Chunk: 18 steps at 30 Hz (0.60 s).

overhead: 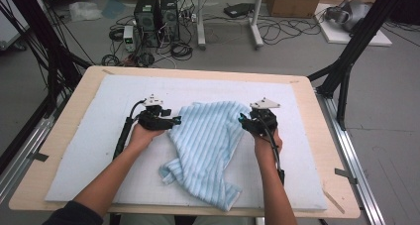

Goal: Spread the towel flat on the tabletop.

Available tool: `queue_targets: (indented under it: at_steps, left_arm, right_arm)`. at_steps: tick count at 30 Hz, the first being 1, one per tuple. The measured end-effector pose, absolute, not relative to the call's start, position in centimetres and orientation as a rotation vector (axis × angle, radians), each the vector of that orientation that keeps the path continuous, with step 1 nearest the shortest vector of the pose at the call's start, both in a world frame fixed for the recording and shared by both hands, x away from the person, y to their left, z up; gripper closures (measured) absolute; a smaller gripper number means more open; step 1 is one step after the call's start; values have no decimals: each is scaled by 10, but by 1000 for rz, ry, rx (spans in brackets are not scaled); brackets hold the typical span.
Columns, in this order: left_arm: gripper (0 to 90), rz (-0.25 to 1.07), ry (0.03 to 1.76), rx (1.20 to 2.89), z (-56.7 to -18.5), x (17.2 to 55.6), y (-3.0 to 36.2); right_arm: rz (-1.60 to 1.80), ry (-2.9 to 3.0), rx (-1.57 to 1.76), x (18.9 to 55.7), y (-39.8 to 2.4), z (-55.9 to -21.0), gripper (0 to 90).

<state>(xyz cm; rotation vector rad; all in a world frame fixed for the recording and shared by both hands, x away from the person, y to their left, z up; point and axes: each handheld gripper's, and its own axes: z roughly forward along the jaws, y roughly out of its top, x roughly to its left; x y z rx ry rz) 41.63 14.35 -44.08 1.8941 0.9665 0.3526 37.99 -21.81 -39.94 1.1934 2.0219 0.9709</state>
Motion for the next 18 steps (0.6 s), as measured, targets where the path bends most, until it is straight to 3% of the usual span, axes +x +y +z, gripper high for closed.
queue_targets:
  at_steps: [6,7,10,11,12,18]
  left_arm:
    - [440,360,913,1991,-449,415,126]
    - [475,360,913,1991,-449,415,126]
    - [718,388,865,2052,-450,414,121]
    - [718,392,857,2056,-450,413,120]
    - [828,398,857,2065,-450,413,119]
    - [862,396,1000,1970,-449,424,144]
  right_arm:
    - [1054,2074,1140,356,-220,-403,448]
    - [1054,2074,1140,356,-220,-403,448]
    - [1082,2109,1096,342,-215,-408,431]
    - [1082,2109,1096,342,-215,-408,431]
    - [1078,2144,1079,338,-210,-412,431]
    - [1072,2229,1049,337,-196,-422,430]
